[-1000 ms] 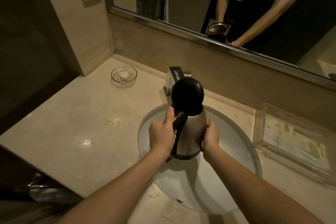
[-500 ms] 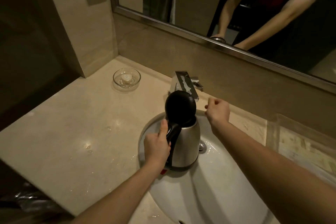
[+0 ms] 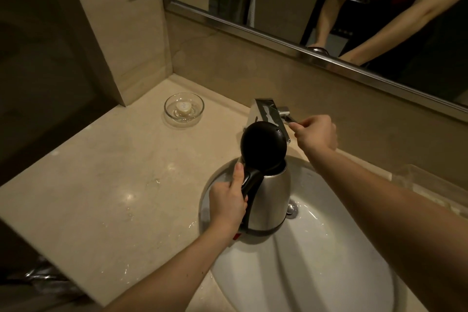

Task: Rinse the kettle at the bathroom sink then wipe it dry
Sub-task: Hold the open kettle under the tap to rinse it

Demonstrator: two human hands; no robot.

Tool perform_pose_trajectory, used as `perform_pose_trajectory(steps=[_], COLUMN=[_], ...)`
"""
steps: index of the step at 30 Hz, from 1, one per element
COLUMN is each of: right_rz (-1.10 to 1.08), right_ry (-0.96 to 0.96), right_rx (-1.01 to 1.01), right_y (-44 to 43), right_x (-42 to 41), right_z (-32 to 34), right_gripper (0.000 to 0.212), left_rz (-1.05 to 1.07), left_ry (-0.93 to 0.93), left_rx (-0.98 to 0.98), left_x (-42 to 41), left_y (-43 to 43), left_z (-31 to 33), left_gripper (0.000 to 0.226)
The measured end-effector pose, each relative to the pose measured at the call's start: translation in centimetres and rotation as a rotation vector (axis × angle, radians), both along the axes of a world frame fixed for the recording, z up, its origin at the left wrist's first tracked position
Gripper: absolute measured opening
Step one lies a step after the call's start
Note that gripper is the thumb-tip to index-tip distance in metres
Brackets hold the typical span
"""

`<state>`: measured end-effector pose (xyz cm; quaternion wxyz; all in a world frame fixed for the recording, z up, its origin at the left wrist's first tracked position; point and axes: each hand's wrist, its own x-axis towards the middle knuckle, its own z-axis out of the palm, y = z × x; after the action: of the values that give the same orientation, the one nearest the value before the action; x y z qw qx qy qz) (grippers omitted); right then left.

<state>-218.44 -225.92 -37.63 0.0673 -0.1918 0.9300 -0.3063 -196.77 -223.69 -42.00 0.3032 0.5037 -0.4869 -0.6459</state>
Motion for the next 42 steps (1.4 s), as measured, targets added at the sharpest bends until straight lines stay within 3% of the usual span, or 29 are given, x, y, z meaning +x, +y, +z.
perform_pose_trajectory(steps=[9,14,20,25,28,35,42], right_rz=[-0.131,-0.076,-0.126,-0.137,-0.131,-0.165,-0.185], right_ry=[-0.124,-0.241,-0.814,-0.944,-1.057,-1.029,-0.989], right_rx=[0.04,-0.081,-0.093,0.031,-0.046,-0.111,-0.116], right_y=[0.0,1.8,5.9,7.6,7.8,6.8,7.2], right_x=[-2.0,-0.8,2.7,3.8,4.3,4.7,5.1], right_z=[0.9,-0.4,-4.4,-7.0,-8.0,-8.0,-8.0], right_gripper=[0.052,0.049,0.029,0.037,0.035,0.027,0.032], left_rz=[0.002,0.007,-0.004,-0.026,-0.023,0.009,-0.031], left_ry=[0.0,0.037,0.081,0.033,0.052,0.064,0.057], left_rx=[-0.021,-0.006,0.003,-0.024,-0.011,0.012,-0.002], left_x=[-0.4,-0.8,-0.9,-0.2,-0.1,-0.2,-0.3], left_y=[-0.4,-0.4,-0.2,-0.2,-0.5,-0.8,-0.8], left_z=[0.7,0.8,1.3,1.1,0.8,1.1,1.5], left_gripper=[0.061,0.06,0.056,0.062,0.063,0.055,0.055])
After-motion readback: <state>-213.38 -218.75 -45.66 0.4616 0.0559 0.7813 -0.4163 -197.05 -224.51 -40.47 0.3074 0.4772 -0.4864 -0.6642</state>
